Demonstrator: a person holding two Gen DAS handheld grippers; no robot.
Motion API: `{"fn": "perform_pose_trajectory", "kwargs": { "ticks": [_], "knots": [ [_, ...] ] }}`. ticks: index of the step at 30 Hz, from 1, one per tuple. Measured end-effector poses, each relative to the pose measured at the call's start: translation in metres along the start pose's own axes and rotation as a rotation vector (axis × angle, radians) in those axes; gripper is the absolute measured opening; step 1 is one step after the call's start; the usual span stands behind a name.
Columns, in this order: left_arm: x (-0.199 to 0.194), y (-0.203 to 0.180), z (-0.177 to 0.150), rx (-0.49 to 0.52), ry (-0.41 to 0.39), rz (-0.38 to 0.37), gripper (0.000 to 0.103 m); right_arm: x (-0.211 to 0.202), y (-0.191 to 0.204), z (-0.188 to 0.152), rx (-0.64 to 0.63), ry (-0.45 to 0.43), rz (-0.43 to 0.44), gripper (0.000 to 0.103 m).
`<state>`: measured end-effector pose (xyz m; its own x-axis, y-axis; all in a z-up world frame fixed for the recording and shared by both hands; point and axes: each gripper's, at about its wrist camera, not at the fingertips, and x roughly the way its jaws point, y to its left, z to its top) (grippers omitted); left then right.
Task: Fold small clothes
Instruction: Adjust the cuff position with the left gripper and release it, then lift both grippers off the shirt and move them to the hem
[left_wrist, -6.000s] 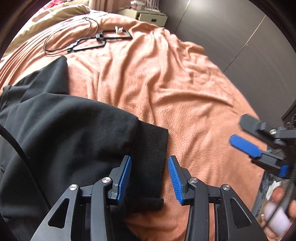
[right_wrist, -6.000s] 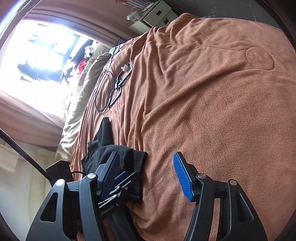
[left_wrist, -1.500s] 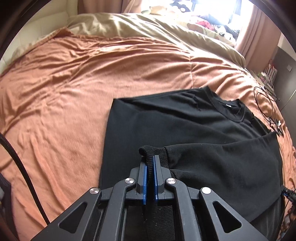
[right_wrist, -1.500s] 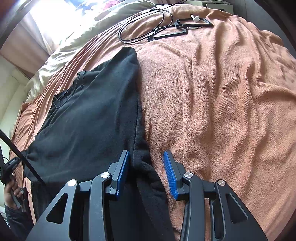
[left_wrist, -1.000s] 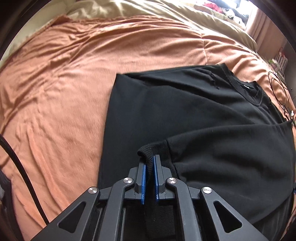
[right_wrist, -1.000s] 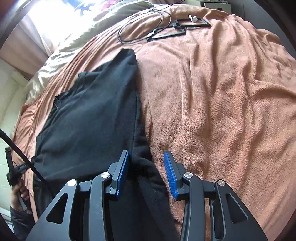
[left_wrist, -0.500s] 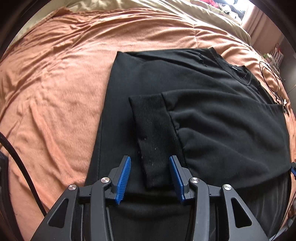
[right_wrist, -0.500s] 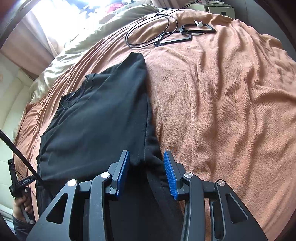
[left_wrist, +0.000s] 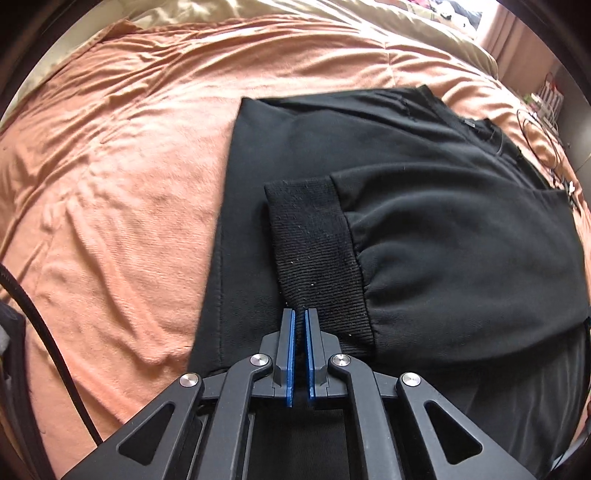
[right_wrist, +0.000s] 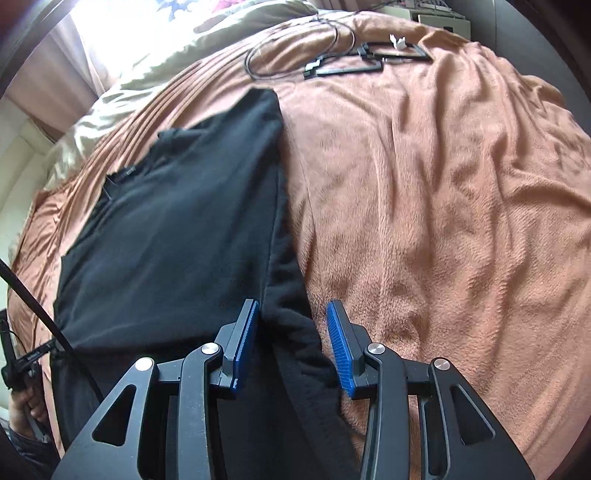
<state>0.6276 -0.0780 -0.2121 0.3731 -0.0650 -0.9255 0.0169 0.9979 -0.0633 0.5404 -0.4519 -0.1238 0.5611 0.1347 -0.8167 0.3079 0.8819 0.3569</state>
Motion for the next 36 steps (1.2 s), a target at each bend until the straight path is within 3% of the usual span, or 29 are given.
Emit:
{"fn": "perform_pose_trajectory", "kwargs": {
  "ticks": [7,13,23,30,32,34,36],
  "knots": [
    [-0.02,0.004,-0.005,-0.006,-0.026,-0.021,0.006,-0.013,0.001,-0.004,0.0,-0.032,0.002,0.036],
    [-0.062,0.017,-0.02,-0.036,-0.066,-0.053,0.009,-0.043,0.007,-0.02,-0.063,-0.05,0.038,0.036],
    [-0.142,0.034,-0.074,-0.057,-0.161,-0.115,0.011,-0.137,0.018,-0.065,-0.117,-0.134,0.027,0.037],
    [-0.187,0.045,-0.122,-0.083,-0.213,-0.164,0.012,-0.206,0.012,-0.108,-0.135,-0.183,0.019,0.055],
    [-0.198,0.048,-0.134,-0.088,-0.23,-0.171,0.022,-0.223,0.01,-0.121,-0.136,-0.194,0.009,0.063],
    [-0.213,0.052,-0.15,-0.094,-0.262,-0.178,0.044,-0.238,0.01,-0.132,-0.141,-0.209,0.0,0.071],
    [-0.223,0.055,-0.162,-0.091,-0.289,-0.176,0.05,-0.252,0.012,-0.145,-0.147,-0.218,-0.007,0.077]
  ]
}}
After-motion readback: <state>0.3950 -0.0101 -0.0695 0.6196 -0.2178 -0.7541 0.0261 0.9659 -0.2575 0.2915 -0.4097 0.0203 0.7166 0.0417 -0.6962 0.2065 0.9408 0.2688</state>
